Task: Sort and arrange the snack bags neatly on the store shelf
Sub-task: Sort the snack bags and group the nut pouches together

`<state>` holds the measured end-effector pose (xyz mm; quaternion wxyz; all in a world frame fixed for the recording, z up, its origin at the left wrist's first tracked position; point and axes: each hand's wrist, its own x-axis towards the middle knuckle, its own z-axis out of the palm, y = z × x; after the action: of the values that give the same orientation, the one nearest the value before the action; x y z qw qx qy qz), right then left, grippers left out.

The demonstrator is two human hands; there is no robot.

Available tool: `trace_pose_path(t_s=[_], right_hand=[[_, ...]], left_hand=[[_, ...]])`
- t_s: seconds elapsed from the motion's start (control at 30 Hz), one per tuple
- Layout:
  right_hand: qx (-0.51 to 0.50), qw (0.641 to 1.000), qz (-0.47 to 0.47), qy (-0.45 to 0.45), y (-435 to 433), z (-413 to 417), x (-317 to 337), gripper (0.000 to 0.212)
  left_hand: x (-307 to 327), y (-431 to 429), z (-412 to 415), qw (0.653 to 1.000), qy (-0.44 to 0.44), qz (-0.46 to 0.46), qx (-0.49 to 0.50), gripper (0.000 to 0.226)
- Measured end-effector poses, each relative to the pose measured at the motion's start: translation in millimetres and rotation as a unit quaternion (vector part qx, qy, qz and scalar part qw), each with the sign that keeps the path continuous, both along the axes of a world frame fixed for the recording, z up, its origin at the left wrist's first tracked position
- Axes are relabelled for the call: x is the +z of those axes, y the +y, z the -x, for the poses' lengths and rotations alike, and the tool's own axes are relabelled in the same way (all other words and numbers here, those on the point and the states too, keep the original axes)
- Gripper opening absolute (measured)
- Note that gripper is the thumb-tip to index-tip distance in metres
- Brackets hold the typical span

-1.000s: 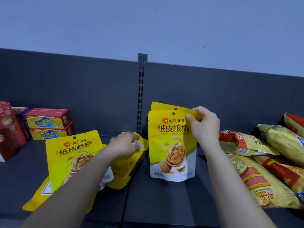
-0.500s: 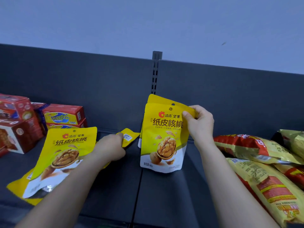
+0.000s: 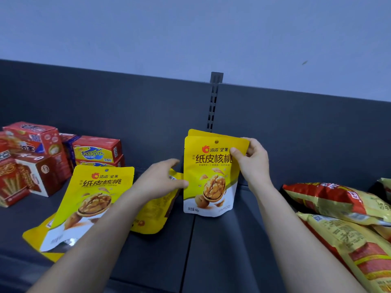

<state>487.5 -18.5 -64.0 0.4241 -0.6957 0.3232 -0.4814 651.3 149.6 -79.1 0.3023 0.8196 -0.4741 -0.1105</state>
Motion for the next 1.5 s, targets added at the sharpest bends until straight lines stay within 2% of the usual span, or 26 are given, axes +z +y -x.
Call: trace_pose_path(t_s=[0.07, 0.2, 0.27, 0.4, 0.47, 0.53, 0.6, 0.7, 0.77, 0.87, 0.93, 0.97, 1.07, 1.13, 1.23, 1.33, 1.43, 1.5], right_hand=[[-0.002, 1.0, -0.018, 0.016, 0, 3, -5, 0.031], [-0.055, 0.994, -0.042, 0.087, -1, 18, -19, 0.055], [-0.07, 0.987, -0.033, 0.139, 0, 25, -26, 0.05], [0.002, 0.984, 0.004, 0.177, 1, 29, -39, 0.029], [0.001, 0.98, 0.029, 0.198, 1, 28, -42, 0.02], [-0.01, 0.976, 0.033, 0.213, 0, 28, -45, 0.011], [-0.014, 0.975, 0.026, 0.222, 0, 28, -49, 0.01], [-0.03, 0.981, 0.016, 0.19, 5, 29, -51, 0.028], [-0.089, 0.982, 0.065, 0.152, 14, 28, -47, 0.042], [-0.171, 0.965, 0.183, 0.076, 35, 22, -32, 0.038], [-0.148, 0.953, 0.254, 0.076, 50, 14, -25, 0.029], [-0.112, 0.948, 0.282, 0.098, 57, 9, -24, 0.024], [0.044, 0.925, 0.299, 0.23, 75, -6, -30, 0.012], [0.13, 0.889, 0.288, 0.33, 83, -18, -44, 0.015], [0.191, 0.855, 0.285, 0.389, 94, -31, -71, 0.032], [0.209, 0.855, 0.257, 0.398, 100, -39, -81, 0.05], [0.198, 0.878, 0.257, 0.353, 104, -51, -80, 0.053], [0.17, 0.897, 0.274, 0.303, 104, -64, -75, 0.038]], left_hand=[[-1, -12, 8, 0.999, 0.029, 0.033, -0.013, 0.064], [-13, -29, 15, 0.999, -0.022, 0.022, 0.016, 0.027], [-18, -34, 15, 0.999, -0.034, 0.028, 0.022, 0.02], [-19, -41, 10, 0.998, -0.023, 0.063, 0.017, 0.011], [-22, -44, 6, 0.998, -0.018, 0.063, 0.011, 0.011], [-26, -45, 3, 0.999, -0.021, 0.041, 0.009, 0.014], [-31, -43, 1, 0.999, -0.026, 0.027, 0.011, 0.019], [-30, -33, -2, 0.999, -0.038, 0.003, 0.028, 0.023], [-25, -20, -6, 0.994, -0.077, -0.062, 0.037, 0.035], [-20, 1, -5, 0.957, -0.188, -0.22, 0.03, 0.071], [-22, 13, 0, 0.926, -0.234, -0.297, 0.003, 0.085], [-25, 18, 2, 0.917, -0.231, -0.324, -0.013, 0.089], [-32, 31, 11, 0.911, -0.191, -0.363, -0.032, 0.087], [-34, 34, 17, 0.915, -0.21, -0.345, -0.006, 0.068], [-31, 35, 23, 0.92, -0.246, -0.303, 0.041, 0.034], [-26, 40, 20, 0.924, -0.258, -0.275, 0.069, 0.024], [-22, 50, 13, 0.945, -0.285, -0.12, 0.103, 0.015], [-24, 55, 8, 0.955, -0.278, -0.008, 0.098, 0.015]])
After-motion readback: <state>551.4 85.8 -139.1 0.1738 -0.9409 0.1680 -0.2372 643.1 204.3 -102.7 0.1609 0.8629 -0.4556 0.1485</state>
